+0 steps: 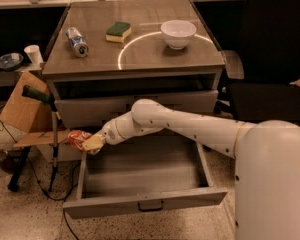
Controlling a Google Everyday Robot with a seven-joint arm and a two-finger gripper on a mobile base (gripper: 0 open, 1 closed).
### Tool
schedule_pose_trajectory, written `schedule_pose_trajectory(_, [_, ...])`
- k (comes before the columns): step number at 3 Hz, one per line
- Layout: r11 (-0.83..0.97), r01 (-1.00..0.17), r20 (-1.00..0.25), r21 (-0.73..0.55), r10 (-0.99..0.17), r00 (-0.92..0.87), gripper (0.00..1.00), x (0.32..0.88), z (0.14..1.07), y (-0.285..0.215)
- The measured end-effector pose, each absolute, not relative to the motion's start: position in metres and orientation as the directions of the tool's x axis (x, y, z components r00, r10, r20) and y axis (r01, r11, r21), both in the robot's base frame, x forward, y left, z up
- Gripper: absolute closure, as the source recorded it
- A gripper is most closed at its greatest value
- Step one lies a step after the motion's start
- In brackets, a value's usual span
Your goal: Place coke can into middle drawer
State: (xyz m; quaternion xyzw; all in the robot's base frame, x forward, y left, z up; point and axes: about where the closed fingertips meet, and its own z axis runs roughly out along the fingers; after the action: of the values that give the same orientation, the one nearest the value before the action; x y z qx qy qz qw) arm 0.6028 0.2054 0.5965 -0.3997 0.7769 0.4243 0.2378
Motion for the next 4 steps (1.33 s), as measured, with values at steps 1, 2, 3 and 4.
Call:
schedule_pose_trajectory(1, [0.38,-0.773,-0.641,0.508,-0.432,-0.634,1.0,0.614,0.554,0.213])
schedule_pose_trajectory(2, [0.44,-0.732,-0.601,0.52,-0.422,-0.679,1.0,0.624,0.531,0.2])
schedule_pose_trajectory(3, [0.545,-0.662,-0.546,0.514,-0.387,-0.743,1.0,0.634,0.501,0.152])
schedule_pose_trajectory(4, [0.597,-0.621,-0.52,0.508,-0.362,-0.774,1.0,0.639,0.486,0.128])
